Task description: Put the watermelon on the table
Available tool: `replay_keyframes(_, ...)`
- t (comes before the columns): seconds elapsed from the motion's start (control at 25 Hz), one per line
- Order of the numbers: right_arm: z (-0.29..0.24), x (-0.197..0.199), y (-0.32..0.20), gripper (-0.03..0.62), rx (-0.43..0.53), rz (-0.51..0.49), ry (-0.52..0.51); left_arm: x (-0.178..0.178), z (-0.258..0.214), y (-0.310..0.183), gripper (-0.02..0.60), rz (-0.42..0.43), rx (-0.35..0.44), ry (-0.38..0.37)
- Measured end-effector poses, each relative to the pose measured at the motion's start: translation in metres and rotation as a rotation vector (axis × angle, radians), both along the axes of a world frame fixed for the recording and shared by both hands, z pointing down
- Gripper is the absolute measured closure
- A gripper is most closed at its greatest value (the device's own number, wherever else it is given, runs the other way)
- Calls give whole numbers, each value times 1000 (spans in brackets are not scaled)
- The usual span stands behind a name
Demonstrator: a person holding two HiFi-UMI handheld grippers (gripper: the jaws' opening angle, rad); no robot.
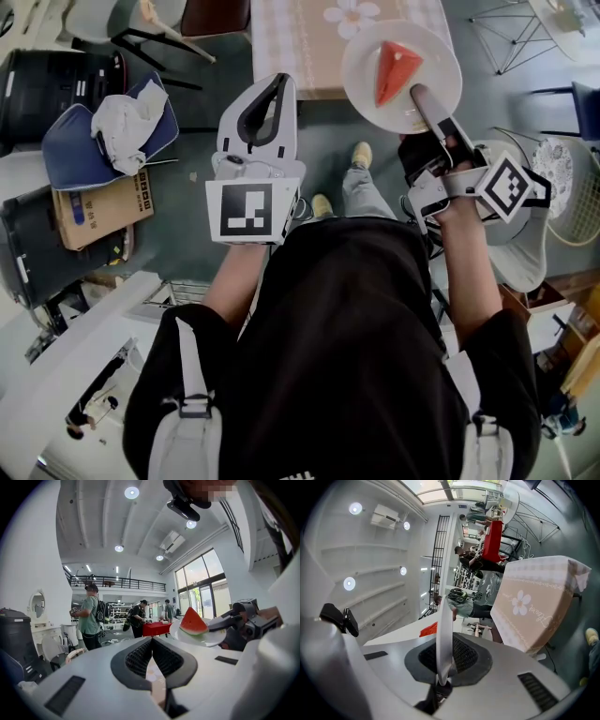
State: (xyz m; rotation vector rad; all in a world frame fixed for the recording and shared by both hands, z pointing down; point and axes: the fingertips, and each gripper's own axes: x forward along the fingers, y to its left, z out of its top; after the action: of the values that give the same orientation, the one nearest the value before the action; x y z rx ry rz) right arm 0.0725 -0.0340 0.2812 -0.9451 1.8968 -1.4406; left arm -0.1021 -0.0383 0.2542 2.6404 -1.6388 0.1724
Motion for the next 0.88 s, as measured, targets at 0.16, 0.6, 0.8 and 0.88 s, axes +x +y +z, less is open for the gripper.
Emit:
replay_keyframes(0.16, 3, 4, -16, 576, -1, -5, -5, 5, 0, -13, 570, -2, 6, -2)
replay_keyframes(0.6, 7, 33, -66, 576, -16, -31, -29, 37, 1, -63, 569, -14, -4, -20)
replay_keyframes(0.8, 9, 44, -86, 576, -21, -49, -39, 51, 2, -83, 570, -13, -10, -34)
replay_keyframes(0.88, 10, 49, -93, 576, -24, -57, -41, 59, 1, -90, 569, -13, -8, -37)
